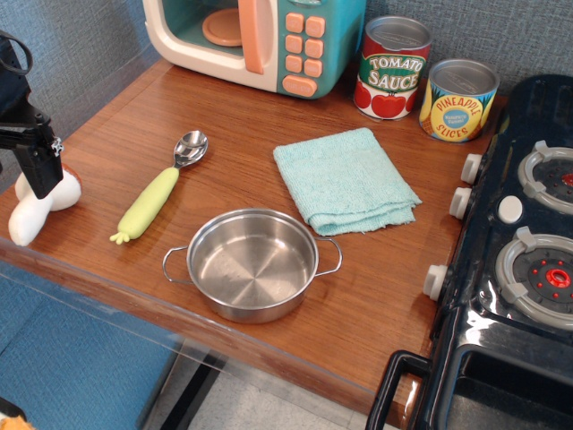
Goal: Place the pot on the folded napkin
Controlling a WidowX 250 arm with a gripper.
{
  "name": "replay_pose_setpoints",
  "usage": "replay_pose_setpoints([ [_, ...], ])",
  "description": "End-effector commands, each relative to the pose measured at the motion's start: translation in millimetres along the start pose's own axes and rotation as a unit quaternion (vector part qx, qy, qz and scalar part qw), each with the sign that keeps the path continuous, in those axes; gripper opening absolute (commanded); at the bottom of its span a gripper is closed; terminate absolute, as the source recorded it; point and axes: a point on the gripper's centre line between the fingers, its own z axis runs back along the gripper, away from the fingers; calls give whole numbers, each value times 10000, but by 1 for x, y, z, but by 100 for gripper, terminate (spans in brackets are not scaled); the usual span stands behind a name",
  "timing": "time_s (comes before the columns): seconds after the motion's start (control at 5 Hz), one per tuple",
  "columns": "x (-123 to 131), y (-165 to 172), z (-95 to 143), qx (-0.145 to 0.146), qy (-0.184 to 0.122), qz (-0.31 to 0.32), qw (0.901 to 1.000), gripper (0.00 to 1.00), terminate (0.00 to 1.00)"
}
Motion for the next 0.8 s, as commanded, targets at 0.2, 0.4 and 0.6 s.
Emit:
replay_pose_setpoints([
  [0.2,13,-30,18,45,-317,-288,9991,100,0],
  [0.4,22,-67,26,-234,-475,-830,9951,100,0],
  [0.6,25,-107,13,-34,-477,-1345,9898,100,0],
])
